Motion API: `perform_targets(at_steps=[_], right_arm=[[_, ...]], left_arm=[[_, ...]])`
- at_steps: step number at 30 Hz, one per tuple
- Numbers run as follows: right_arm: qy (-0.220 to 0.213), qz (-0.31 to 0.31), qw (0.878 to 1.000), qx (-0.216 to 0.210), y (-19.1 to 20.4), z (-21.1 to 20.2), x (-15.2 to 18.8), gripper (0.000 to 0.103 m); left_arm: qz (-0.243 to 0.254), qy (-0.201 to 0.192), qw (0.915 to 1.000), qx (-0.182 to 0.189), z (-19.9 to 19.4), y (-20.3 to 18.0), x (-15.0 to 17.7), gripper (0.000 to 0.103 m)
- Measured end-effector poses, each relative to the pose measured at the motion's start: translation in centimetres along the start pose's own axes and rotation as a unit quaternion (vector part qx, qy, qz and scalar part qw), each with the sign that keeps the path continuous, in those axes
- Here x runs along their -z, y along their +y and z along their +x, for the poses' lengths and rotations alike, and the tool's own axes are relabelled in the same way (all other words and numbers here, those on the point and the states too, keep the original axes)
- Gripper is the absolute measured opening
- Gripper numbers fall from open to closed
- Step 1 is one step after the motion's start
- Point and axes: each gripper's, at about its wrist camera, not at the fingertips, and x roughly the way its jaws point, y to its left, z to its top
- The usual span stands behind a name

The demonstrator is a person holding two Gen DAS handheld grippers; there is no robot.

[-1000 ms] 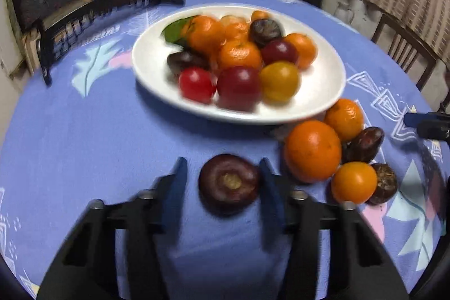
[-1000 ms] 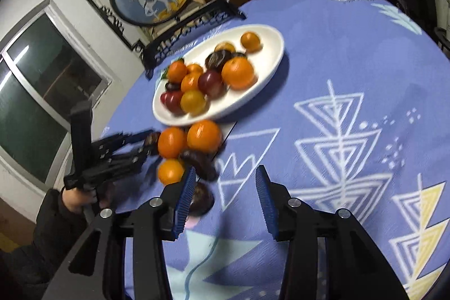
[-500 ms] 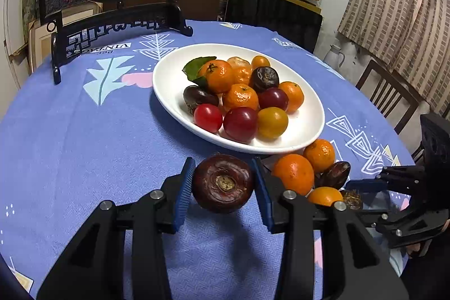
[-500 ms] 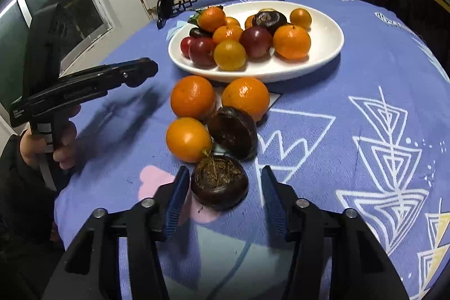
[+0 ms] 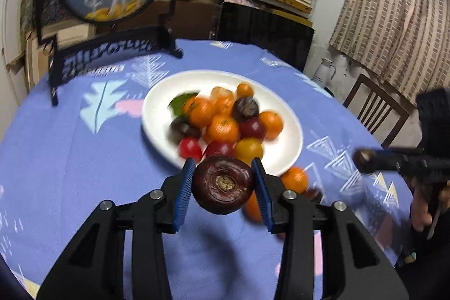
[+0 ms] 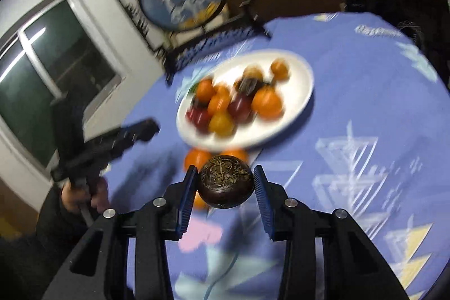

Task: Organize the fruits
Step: 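Release both mangosteens onto the white plate, then grasp a tangerine with the left gripper while the right gripper grasps a dark plum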

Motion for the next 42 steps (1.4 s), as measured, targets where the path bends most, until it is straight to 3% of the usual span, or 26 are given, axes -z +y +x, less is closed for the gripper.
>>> perform_targets(at_steps=[7,11,13,17,24,30,32,34,36,38,42], right_arm=[[-0.020,0.048,0.998,0.018,-2.9,4.7,-7.6,0.041],[-0.014,0.058,0.997,0.041,-4.0,8.1,-9.8,0.043],[-0.012,0.072,0.996,0.045,-4.6,9.2,-10.3,0.049],[-0.013,0.061,0.997,0.042,-4.1,8.6,-9.0,0.052],[-0.003,0.028,0.999,0.041,-2.6,4.8,-3.8,0.058],[-0.003,0.057,0.997,0.050,-4.0,2.9,0.5,0.059],[0.001,0.064,0.997,0.050,-4.2,2.8,1.4,0.059],[0.003,0.061,0.997,0.051,-3.9,2.6,1.9,0.059],[0.002,0.052,0.997,0.052,-3.4,2.2,2.3,0.059],[0.004,0.043,0.998,0.053,-3.0,2.0,2.7,0.059],[0.027,0.025,0.998,0.047,-2.3,2.7,3.5,0.059]], left_arm=[[0.021,0.026,0.9994,-0.013,5.9,-2.4,-4.8,0.040],[0.009,0.046,0.9988,-0.016,9.0,-2.0,-6.0,0.041],[0.005,0.046,0.9987,-0.024,9.4,-1.8,-6.2,0.054],[0.007,0.017,0.9995,-0.025,6.9,-1.9,-5.5,0.069],[0.042,0.044,0.9981,-0.004,2.4,-3.6,0.4,0.070],[0.080,0.080,0.9937,-0.001,1.4,-7.2,5.7,0.070],[0.083,0.097,0.9918,-0.002,2.2,-8.1,6.6,0.065],[0.082,0.113,0.9902,-0.002,3.2,-8.5,6.9,0.052],[0.081,0.115,0.9901,-0.007,4.0,-8.7,6.8,0.050],[0.070,0.125,0.9896,-0.004,5.1,-8.6,6.8,0.042],[0.058,0.102,0.9931,0.008,4.3,-8.3,6.4,0.041]])
